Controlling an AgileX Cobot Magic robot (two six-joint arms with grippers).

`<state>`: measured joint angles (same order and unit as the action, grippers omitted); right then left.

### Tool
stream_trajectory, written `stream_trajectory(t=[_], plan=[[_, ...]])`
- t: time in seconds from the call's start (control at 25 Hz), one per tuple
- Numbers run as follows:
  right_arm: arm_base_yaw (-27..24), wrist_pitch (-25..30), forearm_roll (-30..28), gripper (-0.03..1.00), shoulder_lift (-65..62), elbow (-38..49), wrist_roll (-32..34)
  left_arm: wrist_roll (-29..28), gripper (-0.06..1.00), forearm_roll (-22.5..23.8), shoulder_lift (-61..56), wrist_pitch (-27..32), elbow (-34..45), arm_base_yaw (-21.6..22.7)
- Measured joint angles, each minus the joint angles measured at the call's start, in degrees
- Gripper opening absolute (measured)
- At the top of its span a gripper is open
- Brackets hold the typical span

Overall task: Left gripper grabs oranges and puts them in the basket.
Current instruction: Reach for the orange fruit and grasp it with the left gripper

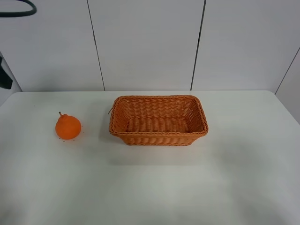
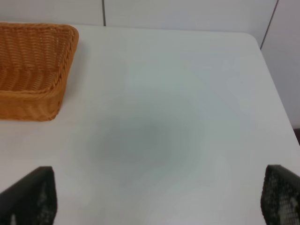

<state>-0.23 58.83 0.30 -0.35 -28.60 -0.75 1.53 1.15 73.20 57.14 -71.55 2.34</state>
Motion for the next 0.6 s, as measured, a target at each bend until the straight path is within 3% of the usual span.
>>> stream_trajectory(t=[0.24, 0.6], plan=[[0.00, 0.00, 0.00, 0.69, 0.00, 0.00, 0.00, 0.64, 0.85, 0.00, 16.41, 0.05, -11.15, 0.00], [0.00, 0.00, 0.00, 0.69, 0.00, 0.00, 0.00, 3.33, 0.85, -1.78, 35.39, 0.22, -19.79, 0.00]])
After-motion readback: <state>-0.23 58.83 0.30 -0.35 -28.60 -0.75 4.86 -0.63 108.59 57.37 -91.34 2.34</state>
